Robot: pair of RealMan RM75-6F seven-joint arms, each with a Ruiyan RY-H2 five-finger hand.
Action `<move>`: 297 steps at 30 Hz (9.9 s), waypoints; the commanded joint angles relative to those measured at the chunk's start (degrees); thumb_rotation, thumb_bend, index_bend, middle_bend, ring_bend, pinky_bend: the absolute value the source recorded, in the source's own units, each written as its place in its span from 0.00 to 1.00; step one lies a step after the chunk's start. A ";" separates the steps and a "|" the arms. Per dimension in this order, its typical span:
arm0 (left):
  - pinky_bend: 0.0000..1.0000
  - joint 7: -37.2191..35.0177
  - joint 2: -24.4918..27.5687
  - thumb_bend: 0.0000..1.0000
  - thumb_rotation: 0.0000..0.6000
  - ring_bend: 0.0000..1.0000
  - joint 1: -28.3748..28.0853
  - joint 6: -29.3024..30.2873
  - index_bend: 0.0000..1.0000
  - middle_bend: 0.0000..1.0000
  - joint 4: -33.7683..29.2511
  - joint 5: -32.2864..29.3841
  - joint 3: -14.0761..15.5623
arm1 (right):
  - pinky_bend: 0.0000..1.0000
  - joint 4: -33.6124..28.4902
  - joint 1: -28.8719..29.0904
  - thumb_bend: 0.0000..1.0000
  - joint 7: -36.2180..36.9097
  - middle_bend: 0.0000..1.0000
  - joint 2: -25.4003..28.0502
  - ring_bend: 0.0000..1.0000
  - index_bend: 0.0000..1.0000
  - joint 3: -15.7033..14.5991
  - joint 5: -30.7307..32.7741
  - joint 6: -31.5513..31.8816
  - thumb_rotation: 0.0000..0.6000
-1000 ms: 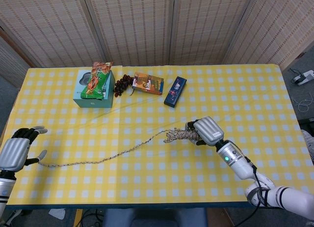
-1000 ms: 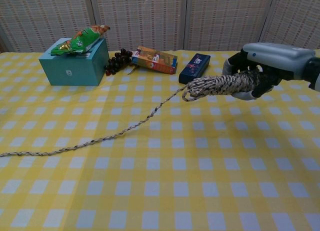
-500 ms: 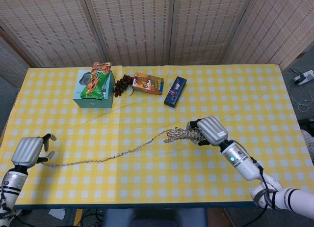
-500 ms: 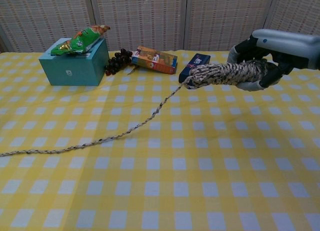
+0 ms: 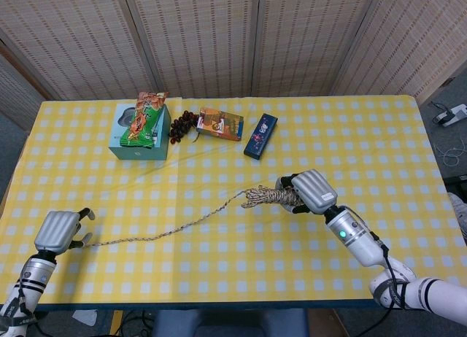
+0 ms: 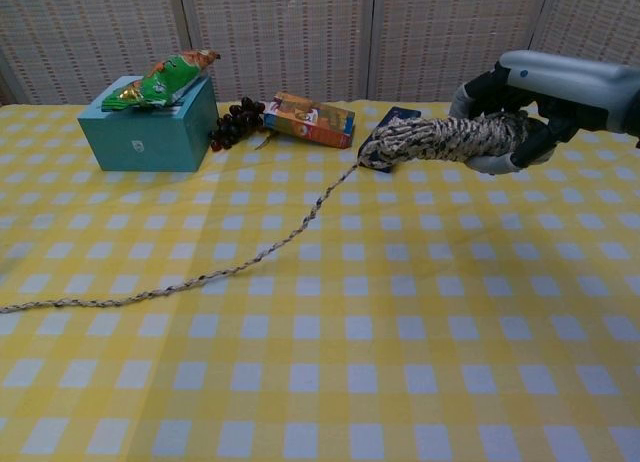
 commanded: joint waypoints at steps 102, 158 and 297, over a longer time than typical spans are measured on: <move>1.00 4.94 -6.48 0.42 1.00 1.00 -3.58 -5.71 0.72 1.00 1.95 -3.01 3.48 | 0.66 2.86 -0.87 0.55 2.74 0.69 -1.94 0.59 0.79 1.16 2.17 -0.18 1.00; 1.00 -19.39 18.74 0.42 1.00 0.98 -19.87 7.79 0.72 1.00 -30.14 11.42 -16.94 | 0.66 6.32 15.50 0.65 -20.98 0.69 -29.79 0.60 0.79 17.39 19.33 1.47 1.00; 1.00 -13.52 12.42 0.42 1.00 0.96 -18.14 15.80 0.71 1.00 -19.51 12.78 -12.42 | 0.66 15.40 14.23 0.55 3.17 0.75 -39.19 0.64 0.90 24.99 12.61 19.05 1.00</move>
